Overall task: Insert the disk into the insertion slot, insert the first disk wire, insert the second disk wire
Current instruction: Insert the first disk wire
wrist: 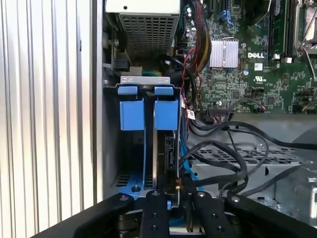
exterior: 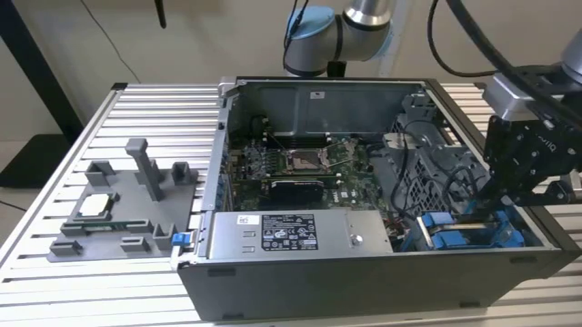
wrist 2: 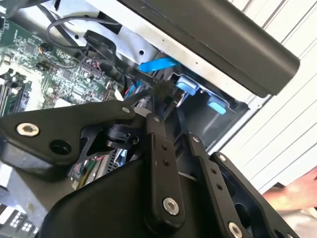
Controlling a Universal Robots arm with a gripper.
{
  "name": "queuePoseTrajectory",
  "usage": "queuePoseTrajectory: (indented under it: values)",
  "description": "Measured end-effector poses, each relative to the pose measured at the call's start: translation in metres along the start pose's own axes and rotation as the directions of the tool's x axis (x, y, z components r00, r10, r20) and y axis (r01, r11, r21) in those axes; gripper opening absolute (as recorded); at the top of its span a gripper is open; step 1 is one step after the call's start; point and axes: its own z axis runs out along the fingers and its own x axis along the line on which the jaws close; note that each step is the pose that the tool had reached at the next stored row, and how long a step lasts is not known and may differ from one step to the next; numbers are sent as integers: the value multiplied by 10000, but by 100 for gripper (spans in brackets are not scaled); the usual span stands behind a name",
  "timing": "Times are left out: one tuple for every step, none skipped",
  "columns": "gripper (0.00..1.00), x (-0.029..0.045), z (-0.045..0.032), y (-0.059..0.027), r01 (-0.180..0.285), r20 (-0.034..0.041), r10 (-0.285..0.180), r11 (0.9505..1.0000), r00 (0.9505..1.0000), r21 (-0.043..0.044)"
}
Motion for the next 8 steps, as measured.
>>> queuePoseTrajectory:
  values:
    - [100,-2,-44,1,-1,1,1,10000,10000,-1]
    - [100,-4,-85,2,0,-1,0,10000,10000,0]
    - [100,-8,-126,2,-1,-2,1,10000,10000,0]
    - [100,-13,-165,3,-2,-3,2,10000,10000,0]
    - [100,-18,-201,4,-3,-3,3,10000,10000,0]
    - [100,-22,-222,4,-4,-4,4,10000,10000,0]
    - [100,-24,-223,4,-4,-2,4,10000,10000,0]
    - [100,-24,-223,4,-4,-1,4,10000,10000,0]
